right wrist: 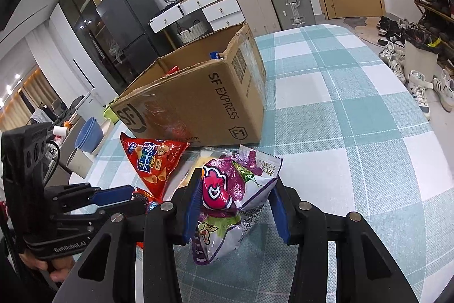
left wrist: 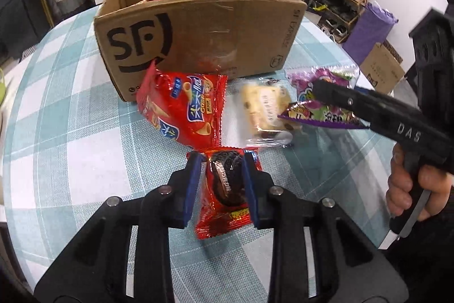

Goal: Organize snacks
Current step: 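Release the red packet and grasp the cream cracker pack with the left gripper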

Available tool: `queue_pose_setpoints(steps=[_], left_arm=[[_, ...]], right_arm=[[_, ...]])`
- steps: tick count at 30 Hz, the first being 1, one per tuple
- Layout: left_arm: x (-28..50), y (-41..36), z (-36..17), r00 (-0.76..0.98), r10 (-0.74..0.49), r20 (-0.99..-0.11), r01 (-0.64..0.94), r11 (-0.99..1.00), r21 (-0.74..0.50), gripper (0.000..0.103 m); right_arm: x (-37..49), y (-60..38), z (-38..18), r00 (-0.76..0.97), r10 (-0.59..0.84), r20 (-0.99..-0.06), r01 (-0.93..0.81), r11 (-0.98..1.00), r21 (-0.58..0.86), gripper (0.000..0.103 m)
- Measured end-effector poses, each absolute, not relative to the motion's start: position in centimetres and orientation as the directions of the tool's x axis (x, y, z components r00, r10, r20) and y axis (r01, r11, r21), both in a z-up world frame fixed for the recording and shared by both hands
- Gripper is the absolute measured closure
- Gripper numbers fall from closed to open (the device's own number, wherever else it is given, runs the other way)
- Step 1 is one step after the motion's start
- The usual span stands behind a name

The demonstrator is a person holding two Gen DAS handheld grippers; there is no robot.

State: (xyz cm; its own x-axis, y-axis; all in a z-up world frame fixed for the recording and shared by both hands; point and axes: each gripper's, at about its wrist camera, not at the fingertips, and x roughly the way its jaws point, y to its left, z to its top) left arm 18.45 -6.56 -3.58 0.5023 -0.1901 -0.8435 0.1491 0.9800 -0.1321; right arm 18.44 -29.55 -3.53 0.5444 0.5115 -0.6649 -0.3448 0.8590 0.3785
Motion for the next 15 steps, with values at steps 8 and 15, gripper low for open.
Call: queue_pose_setpoints(steps=[8,15], left_arm=[[19.2,-7.9,-2.1,0.531,-0.229,-0.816,0.189,0.97,-0.15,0.032],[21.4,-10.5,-2.9,0.487,-0.233,-0.842,0.219,0.966,-0.141,0.029]], right_arm=[[17.9,-31.6,-2.9,0.58,0.493,-0.649,-0.319,0.87,0.375,0.059],[17.7,-34.4,-2.6,0.614,0.462,-0.641,-0.277,0.886,0.372,0.059]])
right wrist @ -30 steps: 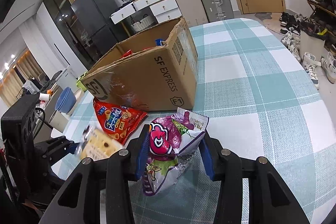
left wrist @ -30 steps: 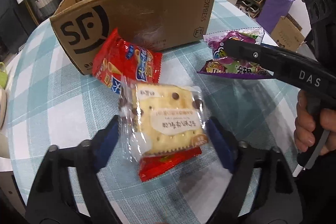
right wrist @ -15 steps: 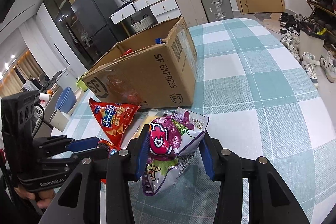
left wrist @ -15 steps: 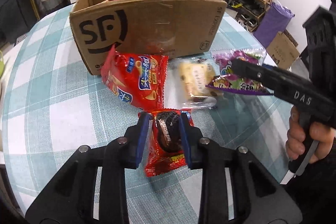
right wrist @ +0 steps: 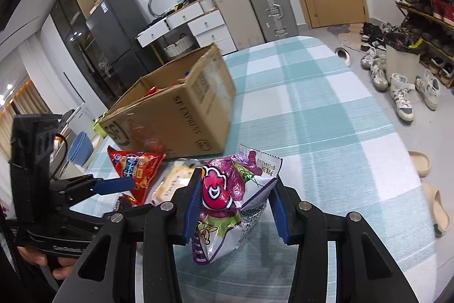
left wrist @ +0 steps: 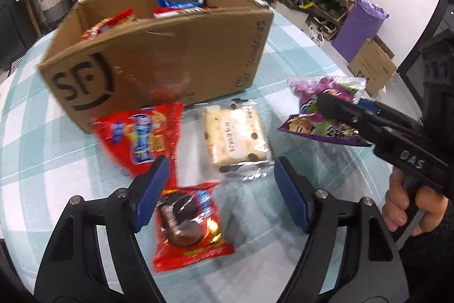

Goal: Organize snacks
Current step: 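Release the red packet and grasp the cream cracker pack with the left gripper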

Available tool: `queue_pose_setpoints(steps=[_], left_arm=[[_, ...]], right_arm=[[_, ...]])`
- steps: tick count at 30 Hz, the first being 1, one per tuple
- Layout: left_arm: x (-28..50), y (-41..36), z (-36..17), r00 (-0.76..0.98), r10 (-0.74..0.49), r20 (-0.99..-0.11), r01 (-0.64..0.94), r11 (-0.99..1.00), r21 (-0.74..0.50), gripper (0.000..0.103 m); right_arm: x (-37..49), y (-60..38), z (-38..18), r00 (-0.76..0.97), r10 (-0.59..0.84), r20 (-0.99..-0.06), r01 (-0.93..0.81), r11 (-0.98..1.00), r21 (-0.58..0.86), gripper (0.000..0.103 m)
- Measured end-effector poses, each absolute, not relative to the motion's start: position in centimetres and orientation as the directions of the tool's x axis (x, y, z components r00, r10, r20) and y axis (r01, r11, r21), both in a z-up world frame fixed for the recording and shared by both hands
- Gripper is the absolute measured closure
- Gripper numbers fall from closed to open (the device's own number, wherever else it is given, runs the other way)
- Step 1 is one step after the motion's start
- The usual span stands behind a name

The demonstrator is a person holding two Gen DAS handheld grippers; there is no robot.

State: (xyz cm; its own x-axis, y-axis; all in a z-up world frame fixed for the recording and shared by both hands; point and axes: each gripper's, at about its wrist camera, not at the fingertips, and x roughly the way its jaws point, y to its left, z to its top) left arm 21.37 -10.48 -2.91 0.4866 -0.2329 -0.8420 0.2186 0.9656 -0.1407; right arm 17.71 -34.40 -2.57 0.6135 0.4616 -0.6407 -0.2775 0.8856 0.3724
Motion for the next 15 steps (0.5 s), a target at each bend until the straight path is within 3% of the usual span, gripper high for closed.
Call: queue_pose_setpoints(steps=[10,15], left_arm=[[24.0,-13.4,-6.2,0.409,-0.21,-0.888,0.215,0.968,-0.13,0.03],[24.3,-13.9,-6.5,0.437,-0.185,-0.88,0.218,0.971,-0.095,0.036]], right_arm=[[17.9,-35.8,-2.5,0.62,0.46,-0.636,-0.266,0.886,0.38,0.059],[17.8,-35.7,-2.4,0.622,0.457,-0.635,-0.264,0.887,0.38,0.059]])
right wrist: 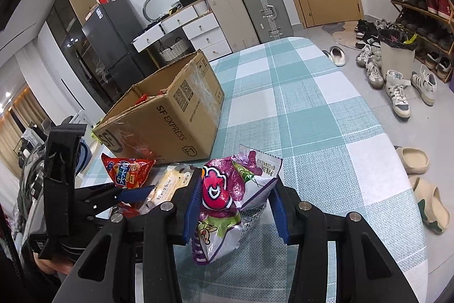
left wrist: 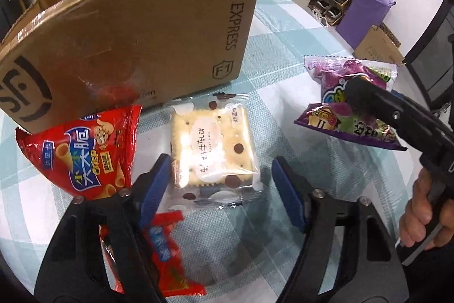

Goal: Organize snacks
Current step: 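Release the red packet and grasp the cream cracker pack with the left gripper, then carry the cracker pack and pink candy bag over the box with both grippers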

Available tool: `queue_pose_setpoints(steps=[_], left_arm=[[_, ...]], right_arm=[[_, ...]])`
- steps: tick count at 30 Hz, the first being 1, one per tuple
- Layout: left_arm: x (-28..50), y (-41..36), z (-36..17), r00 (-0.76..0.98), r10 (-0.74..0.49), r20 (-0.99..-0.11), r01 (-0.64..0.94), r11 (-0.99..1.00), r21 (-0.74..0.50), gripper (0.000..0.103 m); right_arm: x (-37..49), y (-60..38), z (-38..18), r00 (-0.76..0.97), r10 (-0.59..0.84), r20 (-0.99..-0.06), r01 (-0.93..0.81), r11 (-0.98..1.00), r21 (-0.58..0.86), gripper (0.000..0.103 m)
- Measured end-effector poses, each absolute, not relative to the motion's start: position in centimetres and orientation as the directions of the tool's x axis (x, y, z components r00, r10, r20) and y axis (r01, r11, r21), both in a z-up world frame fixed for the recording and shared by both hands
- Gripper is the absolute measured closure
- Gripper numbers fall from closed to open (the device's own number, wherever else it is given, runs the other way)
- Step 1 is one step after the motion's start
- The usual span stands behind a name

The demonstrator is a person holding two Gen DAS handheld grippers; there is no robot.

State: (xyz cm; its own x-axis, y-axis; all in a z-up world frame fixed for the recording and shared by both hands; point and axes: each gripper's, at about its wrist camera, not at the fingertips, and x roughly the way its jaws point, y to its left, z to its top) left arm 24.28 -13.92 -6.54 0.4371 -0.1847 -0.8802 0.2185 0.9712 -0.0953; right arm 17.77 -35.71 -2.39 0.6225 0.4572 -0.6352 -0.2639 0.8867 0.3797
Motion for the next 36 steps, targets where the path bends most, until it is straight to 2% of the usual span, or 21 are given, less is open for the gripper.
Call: queue_pose_setpoints(steps=[2,9,21,36], left_arm=[[24.1,-14.2,-6.6,0.454,-0.155,-0.878,0.225,0.973,-0.056,0.047],[22.7,-14.7,-6.0,0.481,-0.196,-0.854,0.251,0.965,-0.08,0.048],[18.1,-11.7,0.3,0.607,-0.242,-0.757,0.25,0.962,-0.106,0.048],[16.5,-3.4,8.0,0.729,-0.173,-0.662,0.117,0.985,-0.129,0.048]], right_arm=[[17.8,-35.7,-2.4,0.622,0.458,-0.635,-0.265,0.887,0.38,0.059],[17.4,-35.6,-1.7,0.635,0.46,-0.62,-0.276,0.885,0.374,0.059],[16.1,-33.9,2.3,0.681,0.498,-0.537,-0.349,0.865,0.359,0.059],[16.9,-28.4,6.7,0.679,0.551,-0.485,-0.476,0.833,0.281,0.059]])
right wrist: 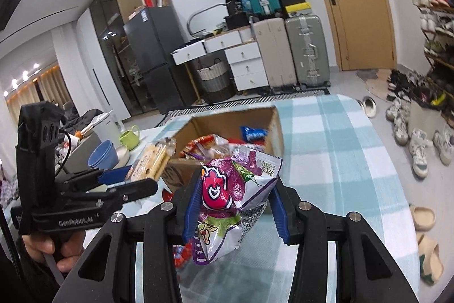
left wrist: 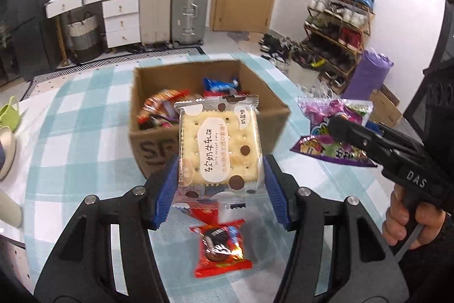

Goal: Organize snacks
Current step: 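Carry the cracker pack and pink candy bag over the box with both grippers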

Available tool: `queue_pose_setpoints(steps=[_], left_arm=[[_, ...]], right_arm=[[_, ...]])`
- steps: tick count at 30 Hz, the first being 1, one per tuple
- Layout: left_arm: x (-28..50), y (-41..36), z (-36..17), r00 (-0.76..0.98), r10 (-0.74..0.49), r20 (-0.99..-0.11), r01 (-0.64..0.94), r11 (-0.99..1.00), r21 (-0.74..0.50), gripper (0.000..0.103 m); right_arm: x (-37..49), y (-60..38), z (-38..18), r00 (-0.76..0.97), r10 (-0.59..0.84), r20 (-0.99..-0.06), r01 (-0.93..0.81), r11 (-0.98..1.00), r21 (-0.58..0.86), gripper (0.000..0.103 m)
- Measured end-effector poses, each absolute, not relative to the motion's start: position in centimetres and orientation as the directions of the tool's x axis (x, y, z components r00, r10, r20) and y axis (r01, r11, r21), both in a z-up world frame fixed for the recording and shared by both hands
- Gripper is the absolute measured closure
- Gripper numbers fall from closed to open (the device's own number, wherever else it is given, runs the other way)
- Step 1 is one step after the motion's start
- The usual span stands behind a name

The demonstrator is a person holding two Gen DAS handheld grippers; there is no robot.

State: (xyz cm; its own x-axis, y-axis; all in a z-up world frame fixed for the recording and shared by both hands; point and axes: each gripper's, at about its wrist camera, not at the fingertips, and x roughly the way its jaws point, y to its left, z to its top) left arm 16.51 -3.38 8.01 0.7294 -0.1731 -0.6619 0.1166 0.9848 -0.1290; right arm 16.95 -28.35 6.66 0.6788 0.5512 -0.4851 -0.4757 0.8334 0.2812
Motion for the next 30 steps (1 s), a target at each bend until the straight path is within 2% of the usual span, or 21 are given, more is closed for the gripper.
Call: queue_pose_setpoints(steps=[9,30], left_arm=[[20.1,0.3,10.0,0.759,-0.129,-0.638,0.059,0.99,-0.131,0.048],[29.5,0.1,7.3,0.734,-0.082,-0.674,0.043,0.996,-0.074,0.048]], right_arm=[[20.1,-26.3,7.3,0.674,0.558,-0.484,-0.504,0.826,0.252,0.059],[26.8,-23.1,6.5,0.645,0.572,-0.506,-0.557,0.806,0.202,0.059]])
